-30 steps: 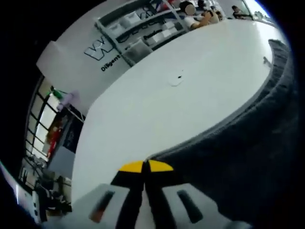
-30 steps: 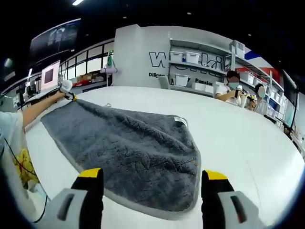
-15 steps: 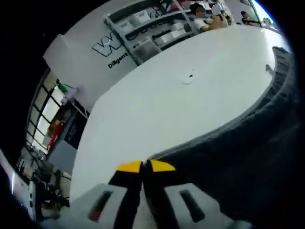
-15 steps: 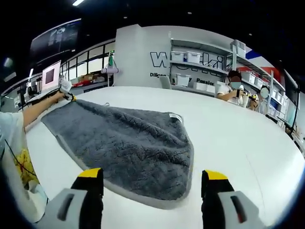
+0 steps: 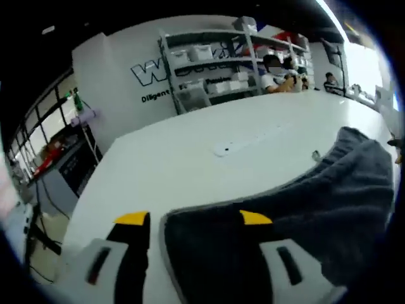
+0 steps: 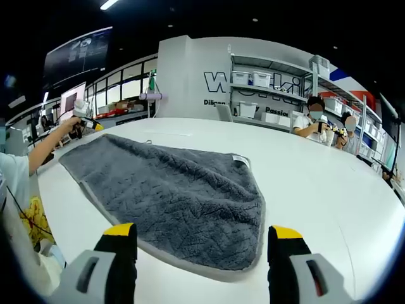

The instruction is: Fold the towel on the table until its edges align and the towel forms a compact rectangular stack.

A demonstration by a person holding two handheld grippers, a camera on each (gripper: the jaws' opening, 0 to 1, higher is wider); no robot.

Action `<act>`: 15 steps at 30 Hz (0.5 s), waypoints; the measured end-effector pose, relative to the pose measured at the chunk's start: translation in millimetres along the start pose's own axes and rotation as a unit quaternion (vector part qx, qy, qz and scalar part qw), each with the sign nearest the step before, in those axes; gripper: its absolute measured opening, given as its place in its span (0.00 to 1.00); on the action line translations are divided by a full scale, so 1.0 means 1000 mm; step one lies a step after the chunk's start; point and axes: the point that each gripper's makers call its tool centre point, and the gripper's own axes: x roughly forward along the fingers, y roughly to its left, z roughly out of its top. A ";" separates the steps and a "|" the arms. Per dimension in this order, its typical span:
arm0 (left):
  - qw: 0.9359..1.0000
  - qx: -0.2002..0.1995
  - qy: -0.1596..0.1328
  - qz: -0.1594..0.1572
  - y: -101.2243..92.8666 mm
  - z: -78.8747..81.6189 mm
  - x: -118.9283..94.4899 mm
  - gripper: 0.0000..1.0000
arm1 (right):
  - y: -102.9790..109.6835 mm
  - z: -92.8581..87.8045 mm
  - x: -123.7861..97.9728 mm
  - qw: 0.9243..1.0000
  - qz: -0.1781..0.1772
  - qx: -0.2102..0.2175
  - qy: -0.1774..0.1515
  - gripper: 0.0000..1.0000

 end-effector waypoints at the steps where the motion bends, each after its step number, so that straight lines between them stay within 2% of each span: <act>1: 1.000 -0.014 -0.001 -0.020 -0.011 -0.007 -0.010 0.69 | 0.000 0.000 0.000 1.000 0.000 0.000 0.001 0.89; 3: 0.999 -0.030 0.003 -0.042 -0.030 -0.018 -0.026 0.76 | -0.001 0.000 -0.001 1.000 0.001 -0.001 0.002 0.89; 6: 0.997 -0.025 0.008 -0.077 -0.056 -0.032 -0.048 0.85 | -0.003 0.001 -0.002 1.000 0.001 -0.002 0.003 0.89; 7: 0.997 -0.024 0.007 -0.078 -0.058 -0.033 -0.051 0.87 | -0.004 0.001 -0.002 1.000 0.001 -0.003 0.002 0.89; 12: 0.992 -0.026 -0.001 -0.127 -0.088 -0.044 -0.083 0.94 | -0.004 0.004 -0.002 1.000 0.003 -0.005 0.002 0.89; 15: 0.990 -0.019 0.000 -0.140 -0.100 -0.051 -0.098 0.98 | -0.001 0.005 0.000 1.000 0.006 -0.009 0.003 0.90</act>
